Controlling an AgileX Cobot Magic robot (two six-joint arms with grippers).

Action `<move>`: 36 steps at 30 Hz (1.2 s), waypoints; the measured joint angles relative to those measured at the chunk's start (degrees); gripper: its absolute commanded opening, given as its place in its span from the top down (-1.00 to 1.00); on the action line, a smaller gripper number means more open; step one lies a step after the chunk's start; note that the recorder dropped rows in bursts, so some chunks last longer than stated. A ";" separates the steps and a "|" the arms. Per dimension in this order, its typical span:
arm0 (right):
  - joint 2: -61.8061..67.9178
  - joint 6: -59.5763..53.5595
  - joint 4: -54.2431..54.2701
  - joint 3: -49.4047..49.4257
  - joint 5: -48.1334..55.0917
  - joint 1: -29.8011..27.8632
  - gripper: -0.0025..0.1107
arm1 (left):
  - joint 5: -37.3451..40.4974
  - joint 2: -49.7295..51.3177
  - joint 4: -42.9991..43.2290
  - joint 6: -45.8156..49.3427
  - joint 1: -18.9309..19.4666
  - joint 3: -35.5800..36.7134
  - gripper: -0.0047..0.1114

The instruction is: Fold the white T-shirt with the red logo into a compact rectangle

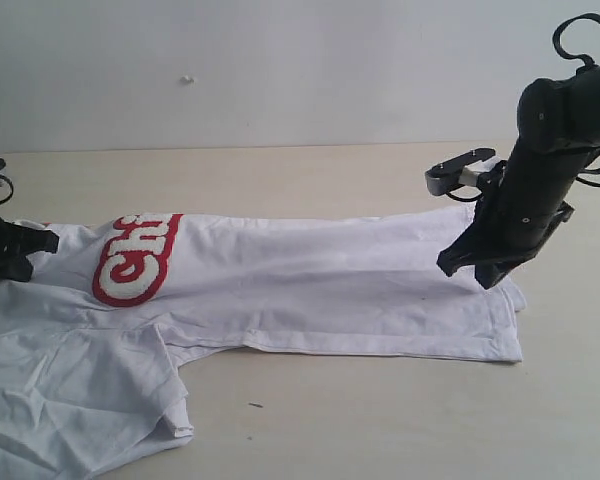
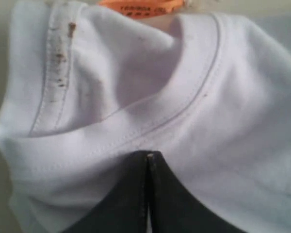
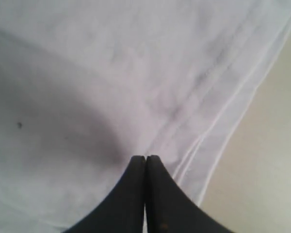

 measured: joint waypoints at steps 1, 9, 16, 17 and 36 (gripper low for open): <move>0.13 0.55 -0.47 0.00 -0.11 0.00 0.96 | -0.16 -0.03 -0.10 -0.14 0.13 -0.06 0.92; 3.48 1.03 -1.20 -0.46 1.49 0.00 0.96 | 2.07 -0.31 -3.04 0.91 0.34 -1.85 0.92; 3.71 1.13 -1.20 -0.93 4.75 0.00 0.96 | 3.02 -4.58 -6.16 3.08 0.55 -1.85 0.92; 3.57 1.13 -1.20 -0.65 5.51 0.00 0.96 | 3.13 -5.26 -6.22 3.25 0.55 -1.85 0.92; -8.40 1.14 -0.47 8.09 -3.05 0.00 0.62 | 14.17 -17.49 -6.99 12.86 -2.71 7.98 0.76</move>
